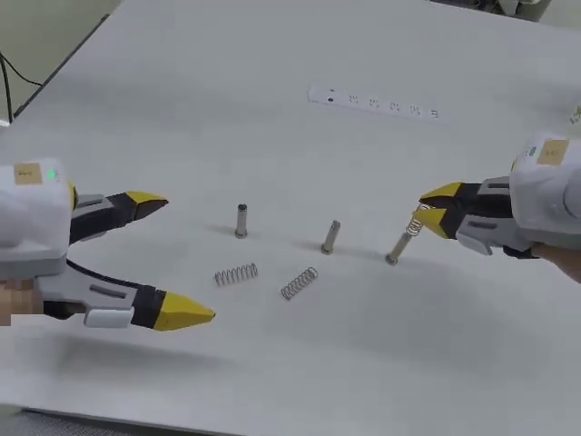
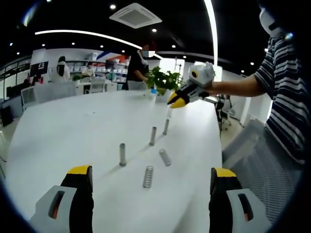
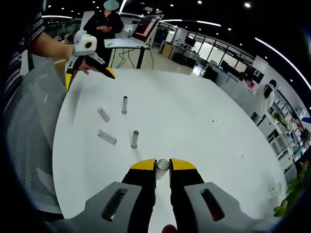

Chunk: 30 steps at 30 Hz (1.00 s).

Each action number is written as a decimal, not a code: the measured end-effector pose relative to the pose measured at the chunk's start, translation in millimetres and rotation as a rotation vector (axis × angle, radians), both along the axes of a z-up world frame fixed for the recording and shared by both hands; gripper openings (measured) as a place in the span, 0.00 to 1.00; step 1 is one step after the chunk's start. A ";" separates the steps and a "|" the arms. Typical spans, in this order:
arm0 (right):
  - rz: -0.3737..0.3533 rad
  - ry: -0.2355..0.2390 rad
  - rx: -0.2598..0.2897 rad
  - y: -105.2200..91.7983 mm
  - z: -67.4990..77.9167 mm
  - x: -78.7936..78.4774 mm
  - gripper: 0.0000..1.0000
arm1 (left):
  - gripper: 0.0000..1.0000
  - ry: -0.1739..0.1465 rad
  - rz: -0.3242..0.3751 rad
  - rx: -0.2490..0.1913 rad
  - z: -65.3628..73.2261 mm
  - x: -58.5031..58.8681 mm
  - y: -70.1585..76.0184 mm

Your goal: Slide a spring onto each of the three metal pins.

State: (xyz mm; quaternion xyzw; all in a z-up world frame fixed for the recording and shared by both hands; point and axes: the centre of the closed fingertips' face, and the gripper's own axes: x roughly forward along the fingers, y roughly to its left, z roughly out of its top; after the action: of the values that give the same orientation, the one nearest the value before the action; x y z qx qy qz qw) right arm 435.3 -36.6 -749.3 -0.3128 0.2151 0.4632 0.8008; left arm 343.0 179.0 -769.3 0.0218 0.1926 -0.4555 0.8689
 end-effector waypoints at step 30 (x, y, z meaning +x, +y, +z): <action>-0.007 0.013 0.011 1.6 -4.4 0.0 0.07 | 0.97 0.008 0.006 0.002 -1.7 -2.5 2.5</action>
State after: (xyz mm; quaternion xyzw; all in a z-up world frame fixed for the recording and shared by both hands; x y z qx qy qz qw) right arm 435.4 -35.0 -753.8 -0.3047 0.2187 0.4634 0.8029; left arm 340.5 181.5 -771.0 0.0202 0.1967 -0.4526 0.8695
